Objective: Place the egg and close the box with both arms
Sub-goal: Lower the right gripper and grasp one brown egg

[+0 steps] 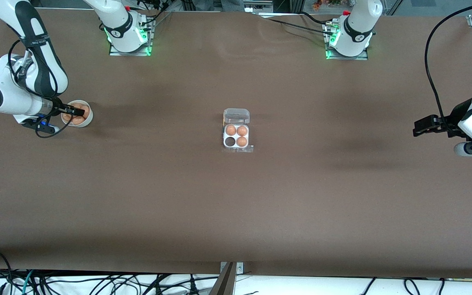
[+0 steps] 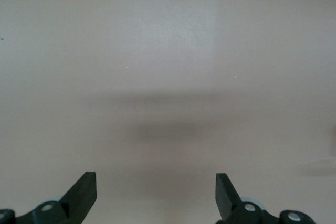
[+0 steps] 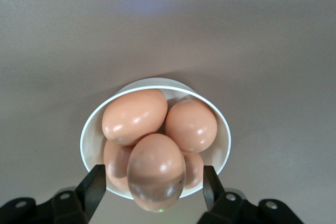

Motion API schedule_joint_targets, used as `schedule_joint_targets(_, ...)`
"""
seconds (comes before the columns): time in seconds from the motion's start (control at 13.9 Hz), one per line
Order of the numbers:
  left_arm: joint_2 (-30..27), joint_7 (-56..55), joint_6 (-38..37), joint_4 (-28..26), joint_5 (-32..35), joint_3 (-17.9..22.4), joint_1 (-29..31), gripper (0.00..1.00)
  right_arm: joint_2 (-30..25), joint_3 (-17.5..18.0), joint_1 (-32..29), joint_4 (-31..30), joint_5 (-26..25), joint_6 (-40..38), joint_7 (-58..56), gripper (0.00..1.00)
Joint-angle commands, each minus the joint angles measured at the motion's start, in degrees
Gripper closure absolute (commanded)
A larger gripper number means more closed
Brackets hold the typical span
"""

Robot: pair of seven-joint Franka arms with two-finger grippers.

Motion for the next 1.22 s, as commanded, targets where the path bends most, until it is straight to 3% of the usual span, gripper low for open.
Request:
schedule_joint_targets(0.0, 0.02, 0.81, -0.6, 0.26, -0.95, 0.07, 0.13, 0.0, 0.07, -0.11, -0.1, 0.26, -0.56, -0.53, 0.65, 0.27)
schedule_joint_targets(0.93, 0.02, 0.81, -0.6, 0.26, -0.95, 0.07, 0.22, 0.0, 0.42, -0.11, -0.19, 0.79, -0.39, -0.62, 0.65, 0.54)
schedule_joint_targets(1.15, 0.02, 0.81, -0.6, 0.26, -0.95, 0.07, 0.22, 0.0, 0.42, -0.11, -0.19, 2.19, -0.39, -2.37, 0.65, 0.57)
